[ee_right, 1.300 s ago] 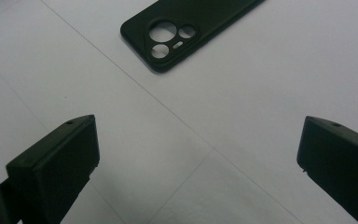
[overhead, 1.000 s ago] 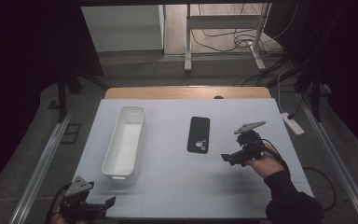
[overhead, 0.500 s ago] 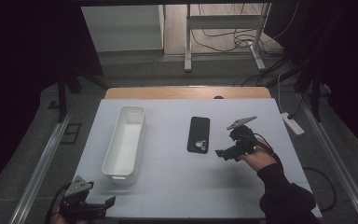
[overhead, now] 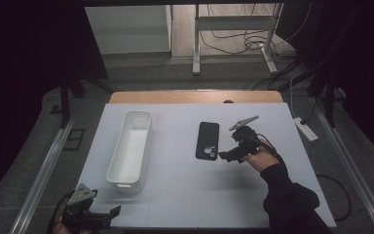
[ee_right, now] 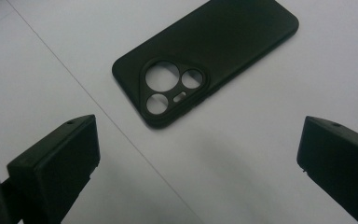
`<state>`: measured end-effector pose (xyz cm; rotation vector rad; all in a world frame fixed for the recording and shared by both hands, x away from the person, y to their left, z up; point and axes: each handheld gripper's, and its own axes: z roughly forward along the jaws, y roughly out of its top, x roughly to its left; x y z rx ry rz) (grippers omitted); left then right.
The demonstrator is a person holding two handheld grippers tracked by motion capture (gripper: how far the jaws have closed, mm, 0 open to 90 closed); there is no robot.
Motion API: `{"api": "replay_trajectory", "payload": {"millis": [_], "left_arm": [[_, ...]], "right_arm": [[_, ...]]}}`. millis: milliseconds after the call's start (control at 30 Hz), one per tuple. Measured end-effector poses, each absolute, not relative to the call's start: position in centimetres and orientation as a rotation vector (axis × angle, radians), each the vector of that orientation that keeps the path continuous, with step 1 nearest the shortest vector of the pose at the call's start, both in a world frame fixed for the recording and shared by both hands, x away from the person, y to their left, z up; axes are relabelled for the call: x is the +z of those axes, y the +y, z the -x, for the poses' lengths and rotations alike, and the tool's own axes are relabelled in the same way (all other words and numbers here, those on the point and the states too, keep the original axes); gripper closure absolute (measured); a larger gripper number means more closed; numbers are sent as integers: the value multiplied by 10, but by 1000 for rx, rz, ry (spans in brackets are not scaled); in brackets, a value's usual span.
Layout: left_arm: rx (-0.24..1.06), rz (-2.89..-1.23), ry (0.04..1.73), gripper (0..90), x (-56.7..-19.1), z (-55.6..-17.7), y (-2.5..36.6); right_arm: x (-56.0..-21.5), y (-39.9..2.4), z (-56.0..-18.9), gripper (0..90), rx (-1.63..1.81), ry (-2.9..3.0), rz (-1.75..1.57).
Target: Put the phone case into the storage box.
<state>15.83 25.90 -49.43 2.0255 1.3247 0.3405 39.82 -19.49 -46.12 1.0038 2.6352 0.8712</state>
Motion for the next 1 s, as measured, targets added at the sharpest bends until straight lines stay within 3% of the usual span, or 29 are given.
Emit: {"api": "replay_trajectory", "payload": {"millis": [1000], "left_arm": [[339,-2044,1332,0,-495,-160,257]], "right_arm": [[-465,-154,-443,0,827,2667,-1025]]}}
